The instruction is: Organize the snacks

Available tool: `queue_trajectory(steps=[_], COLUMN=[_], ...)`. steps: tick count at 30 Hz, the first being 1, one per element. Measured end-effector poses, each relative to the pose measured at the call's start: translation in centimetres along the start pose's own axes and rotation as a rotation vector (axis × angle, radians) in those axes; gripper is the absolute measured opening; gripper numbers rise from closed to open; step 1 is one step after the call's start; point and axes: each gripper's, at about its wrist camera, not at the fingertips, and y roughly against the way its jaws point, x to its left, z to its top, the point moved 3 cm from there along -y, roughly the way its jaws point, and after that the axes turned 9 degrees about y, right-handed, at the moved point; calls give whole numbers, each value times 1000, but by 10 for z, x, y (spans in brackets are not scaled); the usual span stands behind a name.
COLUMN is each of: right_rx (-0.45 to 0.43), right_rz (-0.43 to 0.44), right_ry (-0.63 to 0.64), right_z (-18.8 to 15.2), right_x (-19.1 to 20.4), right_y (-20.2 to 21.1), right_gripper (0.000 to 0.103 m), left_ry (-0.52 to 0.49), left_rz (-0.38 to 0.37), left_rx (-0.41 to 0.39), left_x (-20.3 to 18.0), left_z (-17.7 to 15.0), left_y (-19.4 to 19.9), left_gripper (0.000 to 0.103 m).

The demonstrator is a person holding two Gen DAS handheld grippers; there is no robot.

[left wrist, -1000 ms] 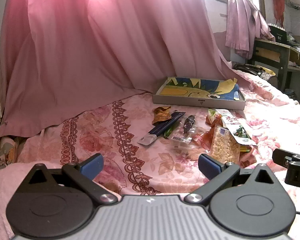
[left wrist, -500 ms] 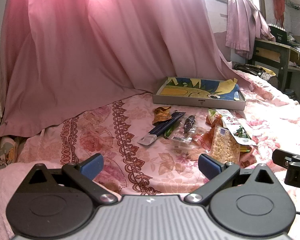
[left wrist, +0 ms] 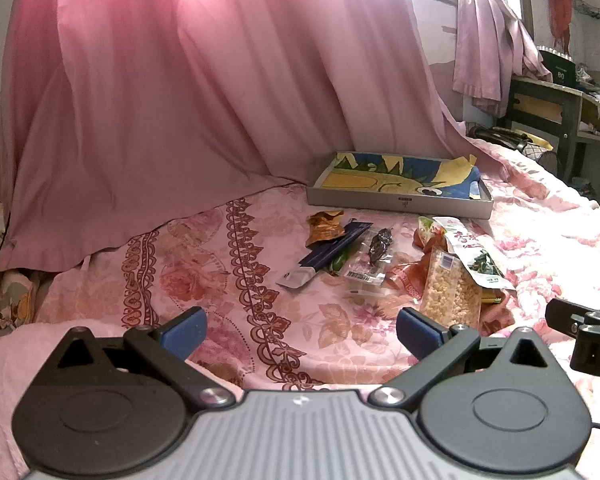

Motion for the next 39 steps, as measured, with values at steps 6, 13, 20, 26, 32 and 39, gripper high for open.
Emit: queue_trajectory(steps=[6,13,20,26,32,39], right_rx=[1,1,10,37,67,87], right_rz=[0,0,0,6,25,55], right_ry=[0,1,1,-26,-48,-68], right_z=[0,0,-1,3,6,20], right_x=[0,0,0,-2,-6,-10], right_y=[0,0,0,-4,-12,-29], right_gripper=[102,102,103,103,103,103], left_ry=[1,1,3,30,40,25], left_rz=[0,0,3,-2,-20,-43], left_rx=[0,2,10,53,91,112], left_x=[1,1,2,6,4,-4], left_z=[0,0,-2,0,12,31], left_y=[-1,-1,-2,-12,-23,-47], left_gripper=[103,103,103,103,103,103])
